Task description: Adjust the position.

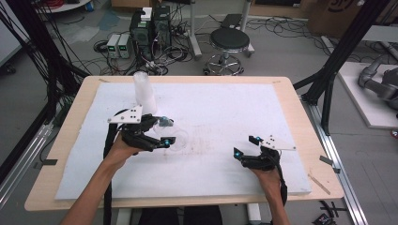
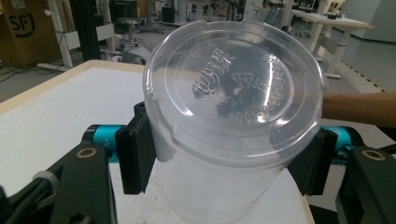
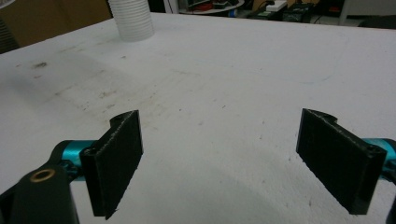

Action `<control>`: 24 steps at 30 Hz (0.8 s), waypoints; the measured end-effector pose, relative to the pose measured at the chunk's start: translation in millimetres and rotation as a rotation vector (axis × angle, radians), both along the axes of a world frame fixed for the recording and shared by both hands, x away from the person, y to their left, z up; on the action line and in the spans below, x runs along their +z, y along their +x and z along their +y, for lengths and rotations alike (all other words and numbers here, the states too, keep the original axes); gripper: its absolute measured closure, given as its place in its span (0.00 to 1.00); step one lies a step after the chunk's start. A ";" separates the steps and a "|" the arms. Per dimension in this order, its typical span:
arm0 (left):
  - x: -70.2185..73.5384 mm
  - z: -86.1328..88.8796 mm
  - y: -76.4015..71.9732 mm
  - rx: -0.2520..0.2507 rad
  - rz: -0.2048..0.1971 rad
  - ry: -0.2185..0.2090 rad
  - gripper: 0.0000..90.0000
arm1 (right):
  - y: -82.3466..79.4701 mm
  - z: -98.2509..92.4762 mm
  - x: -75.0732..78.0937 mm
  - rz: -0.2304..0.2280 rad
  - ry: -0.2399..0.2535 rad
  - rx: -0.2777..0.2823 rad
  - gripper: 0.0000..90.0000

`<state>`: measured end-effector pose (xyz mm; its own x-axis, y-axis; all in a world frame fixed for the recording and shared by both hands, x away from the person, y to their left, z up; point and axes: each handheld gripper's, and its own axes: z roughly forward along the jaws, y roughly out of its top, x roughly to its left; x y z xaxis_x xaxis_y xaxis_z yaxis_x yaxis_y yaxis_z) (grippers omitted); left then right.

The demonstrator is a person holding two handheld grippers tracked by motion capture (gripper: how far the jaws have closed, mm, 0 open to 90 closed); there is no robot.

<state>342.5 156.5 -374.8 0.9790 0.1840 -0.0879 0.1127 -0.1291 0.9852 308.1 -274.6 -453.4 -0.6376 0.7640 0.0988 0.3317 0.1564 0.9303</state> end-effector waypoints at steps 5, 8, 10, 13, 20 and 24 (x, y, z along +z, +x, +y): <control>0.0 1.2 0.3 0.005 0.000 0.000 0.38 | 0.2 -1.0 0.2 0.008 0.013 0.001 0.16; -0.8 1.0 0.6 0.005 0.005 0.004 0.38 | 1.1 -0.9 0.3 0.005 0.011 0.010 0.16; -0.7 1.6 0.8 0.007 0.001 0.007 0.38 | 2.3 -0.6 0.6 0.018 0.007 0.026 0.16; -1.0 2.7 1.3 0.008 0.005 0.003 0.38 | 3.4 1.9 2.4 0.010 -0.002 0.056 0.16; -1.6 1.8 1.1 -0.004 0.011 0.001 0.38 | 2.5 10.0 19.9 -0.014 0.003 0.178 0.16; -1.6 0.7 0.0 -0.015 0.010 0.001 0.38 | 0.7 11.8 34.7 -0.022 0.014 0.260 0.16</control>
<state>342.5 157.2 -376.3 0.9808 0.1693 -0.0973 0.1204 -0.1320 0.9839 308.8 -262.9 -418.7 -0.8142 0.5731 0.0925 0.2618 0.2203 0.9397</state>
